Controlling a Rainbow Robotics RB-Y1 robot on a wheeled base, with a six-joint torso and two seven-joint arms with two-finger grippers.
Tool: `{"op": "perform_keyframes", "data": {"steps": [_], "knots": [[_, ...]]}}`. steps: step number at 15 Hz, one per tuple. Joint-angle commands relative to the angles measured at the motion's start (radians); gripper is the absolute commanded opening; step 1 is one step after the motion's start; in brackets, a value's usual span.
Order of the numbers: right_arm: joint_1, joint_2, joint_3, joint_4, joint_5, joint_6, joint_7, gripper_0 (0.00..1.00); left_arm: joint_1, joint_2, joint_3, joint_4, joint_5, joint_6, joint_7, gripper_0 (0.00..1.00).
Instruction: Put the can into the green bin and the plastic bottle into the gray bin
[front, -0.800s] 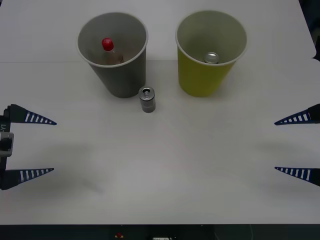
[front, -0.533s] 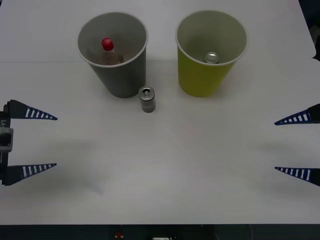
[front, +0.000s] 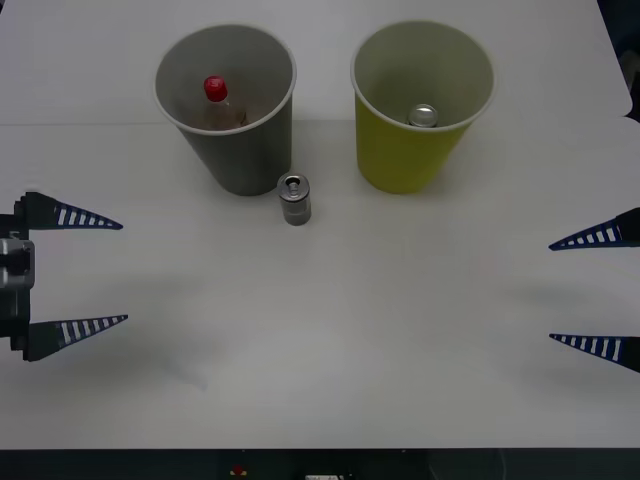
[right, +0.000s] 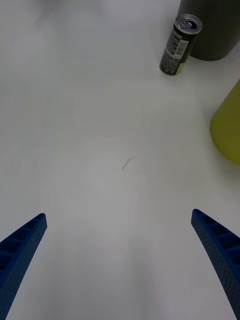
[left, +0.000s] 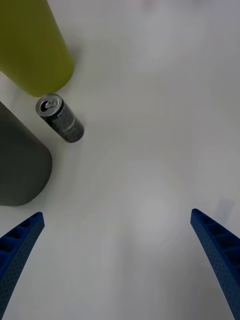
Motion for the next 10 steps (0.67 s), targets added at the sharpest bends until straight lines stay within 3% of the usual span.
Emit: {"op": "perform_keyframes", "data": {"steps": [1, 7, 10], "knots": [[0.0, 0.0, 0.0, 0.0, 0.0, 0.0, 0.0, 1.0, 0.0, 0.054, -0.086, 0.003, 0.059, 0.127, 0.028, 1.0], [0.0, 0.0, 0.0, 0.0, 0.0, 0.0, 0.0, 1.0, -0.006, 0.18, -0.304, 0.013, 0.326, 0.413, 0.063, 1.0], [0.0, 0.0, 0.0, 0.0, 0.0, 0.0, 0.0, 1.0, -0.048, 0.206, -0.422, 0.013, 0.435, 0.542, 0.04, 1.0]]}}
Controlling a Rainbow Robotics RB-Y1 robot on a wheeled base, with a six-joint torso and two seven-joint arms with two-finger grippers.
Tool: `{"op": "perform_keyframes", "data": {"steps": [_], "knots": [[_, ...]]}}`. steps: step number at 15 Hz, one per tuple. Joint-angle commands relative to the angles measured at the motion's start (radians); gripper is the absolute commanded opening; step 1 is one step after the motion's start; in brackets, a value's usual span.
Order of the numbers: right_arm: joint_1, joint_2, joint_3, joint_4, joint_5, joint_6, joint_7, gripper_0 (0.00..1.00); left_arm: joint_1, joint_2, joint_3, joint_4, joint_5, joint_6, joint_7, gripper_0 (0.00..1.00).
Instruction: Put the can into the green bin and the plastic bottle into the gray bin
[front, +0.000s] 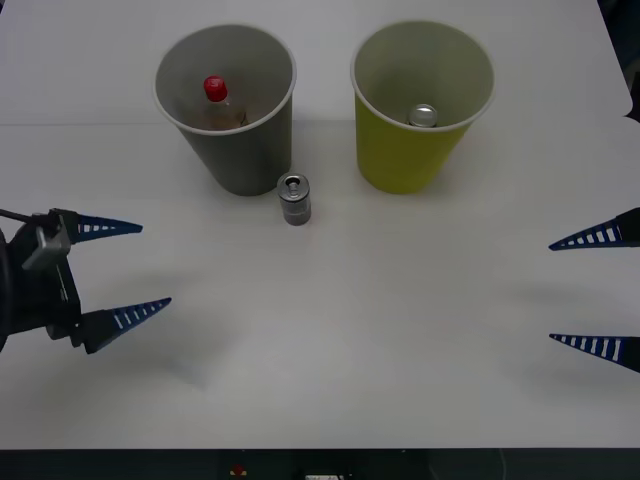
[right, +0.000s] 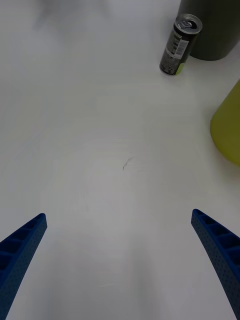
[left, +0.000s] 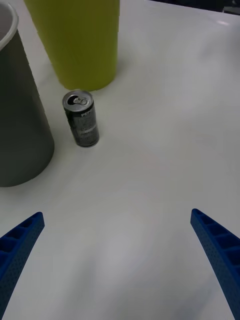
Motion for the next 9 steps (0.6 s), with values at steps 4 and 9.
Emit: {"op": "perform_keyframes", "data": {"steps": [4, 9], "knots": [[0.0, 0.0, 0.0, 0.0, 0.0, 0.0, 0.0, 1.0, -0.107, 0.029, -0.256, -0.015, 0.279, 0.245, -0.158, 1.0], [0.0, 0.0, 0.0, 0.0, 0.0, 0.0, 0.0, 1.0, -0.217, 0.034, -0.437, -0.012, 0.583, 0.328, -0.365, 1.0]]}}
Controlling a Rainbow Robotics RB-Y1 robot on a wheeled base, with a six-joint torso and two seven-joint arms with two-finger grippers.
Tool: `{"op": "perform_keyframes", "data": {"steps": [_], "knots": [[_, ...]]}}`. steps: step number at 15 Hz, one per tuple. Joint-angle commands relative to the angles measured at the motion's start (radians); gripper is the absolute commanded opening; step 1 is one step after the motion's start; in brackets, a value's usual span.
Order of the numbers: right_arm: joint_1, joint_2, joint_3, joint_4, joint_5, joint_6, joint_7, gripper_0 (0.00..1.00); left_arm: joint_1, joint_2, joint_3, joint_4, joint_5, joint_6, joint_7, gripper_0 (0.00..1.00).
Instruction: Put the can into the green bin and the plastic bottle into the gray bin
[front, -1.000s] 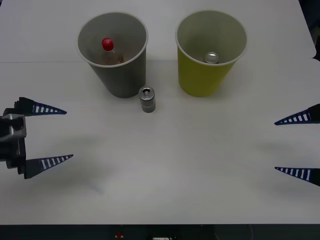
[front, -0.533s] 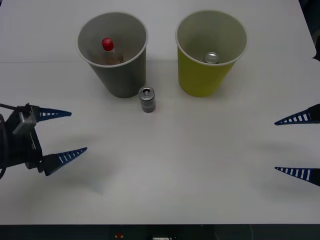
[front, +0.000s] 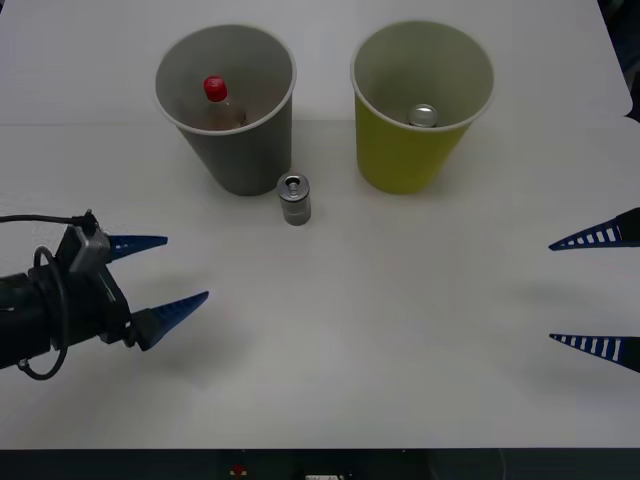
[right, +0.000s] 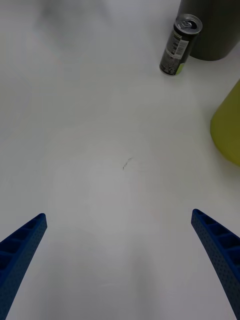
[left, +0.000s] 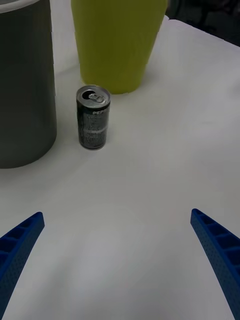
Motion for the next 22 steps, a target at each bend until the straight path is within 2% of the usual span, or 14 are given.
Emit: {"op": "perform_keyframes", "data": {"steps": [1, 5, 7, 9, 11, 13, 15, 18, 20, 22], "knots": [[0.0, 0.0, 0.0, 0.0, 0.0, 0.0, 0.0, 1.0, -0.056, -0.001, -0.077, 0.004, 0.126, 0.042, -0.111, 1.0], [0.0, 0.0, 0.0, 0.0, 0.0, 0.0, 0.0, 1.0, -0.136, -0.017, -0.182, 0.042, 0.299, 0.04, -0.252, 1.0], [0.0, 0.0, 0.0, 0.0, 0.0, 0.0, 0.0, 1.0, -0.169, -0.023, -0.229, 0.072, 0.397, 0.005, -0.332, 1.0], [0.0, 0.0, 0.0, 0.0, 0.0, 0.0, 0.0, 1.0, -0.246, -0.026, -0.343, 0.15, 0.561, -0.118, -0.435, 1.0], [0.0, 0.0, 0.0, 0.0, 0.0, 0.0, 0.0, 1.0, -0.347, -0.026, -0.499, 0.214, 0.815, -0.234, -0.637, 1.0], [0.0, 0.0, 0.0, 0.0, 0.0, 0.0, 0.0, 1.0, -0.445, -0.032, -0.669, 0.219, 1.095, -0.303, -0.851, 1.0], [0.0, 0.0, 0.0, 0.0, 0.0, 0.0, 0.0, 1.0, -0.499, -0.056, -0.765, 0.222, 1.304, -0.343, -1.047, 1.0], [0.0, 0.0, 0.0, 0.0, 0.0, 0.0, 0.0, 1.0, -0.513, -0.107, -0.788, 0.237, 1.476, -0.361, -1.205, 1.0], [0.0, 0.0, 0.0, 0.0, 0.0, 0.0, 0.0, 1.0, -0.528, -0.156, -0.811, 0.273, 1.554, -0.389, -1.291, 1.0], [0.0, 0.0, 0.0, 0.0, 0.0, 0.0, 0.0, 1.0, -0.594, -0.207, -0.907, 0.317, 1.666, -0.461, -1.386, 1.0]]}}
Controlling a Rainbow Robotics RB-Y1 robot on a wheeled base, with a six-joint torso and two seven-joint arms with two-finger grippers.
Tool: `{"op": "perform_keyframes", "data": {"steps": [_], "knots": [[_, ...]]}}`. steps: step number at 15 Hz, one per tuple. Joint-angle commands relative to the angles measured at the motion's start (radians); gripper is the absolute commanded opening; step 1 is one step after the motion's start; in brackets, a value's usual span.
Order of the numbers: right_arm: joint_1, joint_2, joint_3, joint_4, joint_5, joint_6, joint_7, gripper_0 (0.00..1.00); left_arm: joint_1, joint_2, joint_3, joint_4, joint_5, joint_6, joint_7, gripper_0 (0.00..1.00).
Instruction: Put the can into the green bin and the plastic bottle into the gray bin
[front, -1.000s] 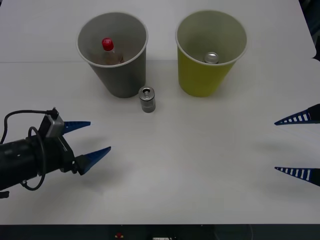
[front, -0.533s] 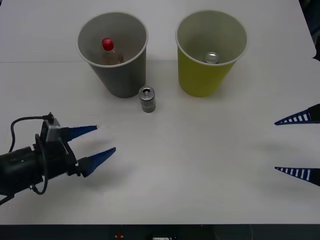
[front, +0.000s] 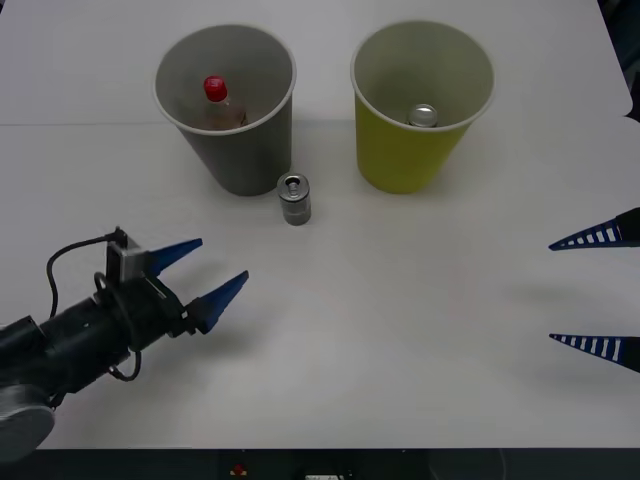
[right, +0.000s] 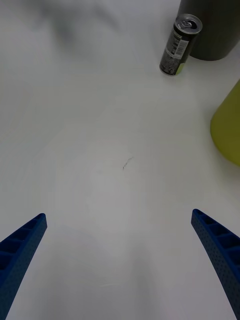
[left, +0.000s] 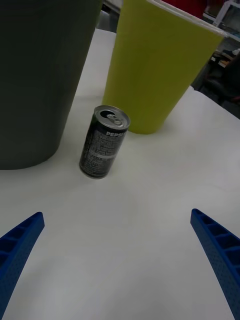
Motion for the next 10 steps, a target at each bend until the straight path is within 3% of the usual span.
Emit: {"op": "perform_keyframes", "data": {"steps": [1, 6, 10], "knots": [[0.0, 0.0, 0.0, 0.0, 0.0, 0.0, 0.0, 1.0, -0.08, -0.059, -0.12, 0.047, 0.139, -0.092, -0.113, 1.0], [0.0, 0.0, 0.0, 0.0, 0.0, 0.0, 0.0, 1.0, -0.158, -0.161, -0.223, 0.067, 0.37, -0.186, -0.337, 1.0], [0.0, 0.0, 0.0, 0.0, 0.0, 0.0, 0.0, 1.0, -0.2, -0.275, -0.233, 0.135, 0.485, -0.201, -0.46, 1.0]]}}
